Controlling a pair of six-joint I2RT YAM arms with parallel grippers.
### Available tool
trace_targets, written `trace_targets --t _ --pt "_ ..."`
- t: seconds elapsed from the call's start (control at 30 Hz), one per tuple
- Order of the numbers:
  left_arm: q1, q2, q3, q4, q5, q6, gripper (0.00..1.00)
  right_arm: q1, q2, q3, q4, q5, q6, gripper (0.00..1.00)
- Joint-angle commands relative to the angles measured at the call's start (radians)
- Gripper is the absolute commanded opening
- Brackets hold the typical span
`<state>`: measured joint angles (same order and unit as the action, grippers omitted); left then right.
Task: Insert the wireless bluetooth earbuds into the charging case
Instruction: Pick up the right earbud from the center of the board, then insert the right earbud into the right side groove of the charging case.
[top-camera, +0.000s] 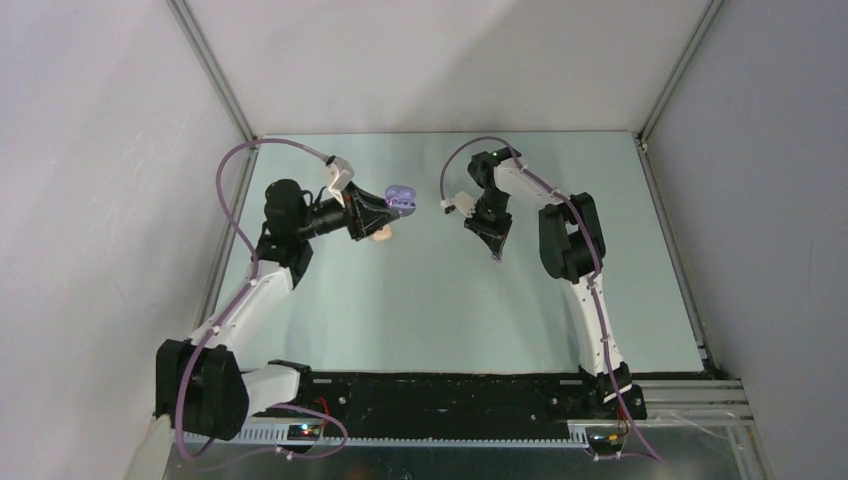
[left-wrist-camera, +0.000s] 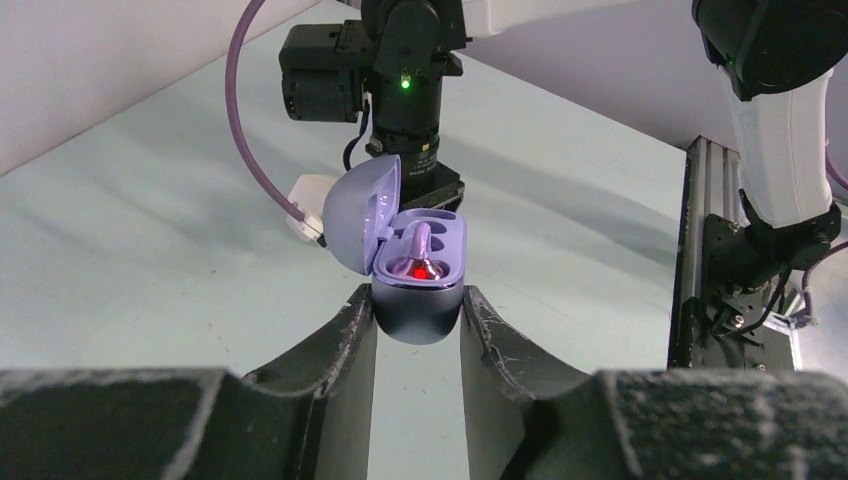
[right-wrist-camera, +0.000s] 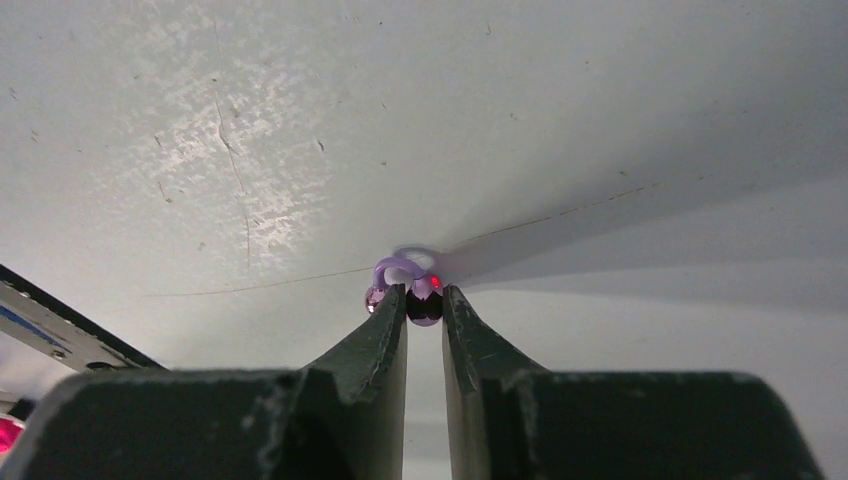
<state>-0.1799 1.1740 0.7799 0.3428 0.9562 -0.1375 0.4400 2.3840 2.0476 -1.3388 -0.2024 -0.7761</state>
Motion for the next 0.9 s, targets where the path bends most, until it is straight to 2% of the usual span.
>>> trace_targets --t 0.0,0.17,0.27,0.4,0.47,0.53,0.57,0.63,0.73,0.87 --pt "-0.011 0.009 0.052 0.024 0.0 0.021 0.0 -0.029 -0.101 0.033 0.016 -0.076 0.067 0.13" --pt "-0.034 0.047 0.052 0.211 -0.054 -0.12 0.0 -0.074 -0.311 -0.001 0.111 -0.254 0.204 0.07" --pt "-0.043 0.101 0.097 0.252 -0.086 -0.198 0.0 -0.09 -0.424 -0.081 0.198 -0.313 0.274 0.0" --pt "-0.066 0.146 0.147 0.278 -0.121 -0.236 0.0 -0.114 -0.613 -0.209 0.404 -0.398 0.453 0.0" --pt "-0.083 0.159 0.159 0.286 -0.134 -0.249 0.0 -0.121 -0.699 -0.275 0.559 -0.425 0.573 0.0" --pt "-0.104 0.166 0.166 0.296 -0.145 -0.255 0.0 -0.125 -0.784 -0.349 0.744 -0.414 0.754 0.0" --pt "-0.113 0.17 0.168 0.307 -0.153 -0.256 0.0 -0.12 -0.812 -0.4 0.873 -0.386 0.8 0.0" --pt "-0.137 0.176 0.177 0.318 -0.174 -0.261 0.0 -0.095 -0.875 -0.451 1.027 -0.314 0.902 0.0" --pt "-0.17 0.181 0.212 0.331 -0.216 -0.27 0.0 -0.044 -0.924 -0.47 1.16 -0.185 0.984 0.0" --pt "-0.195 0.185 0.258 0.337 -0.283 -0.276 0.0 0.017 -0.948 -0.473 1.236 -0.082 1.042 0.0"
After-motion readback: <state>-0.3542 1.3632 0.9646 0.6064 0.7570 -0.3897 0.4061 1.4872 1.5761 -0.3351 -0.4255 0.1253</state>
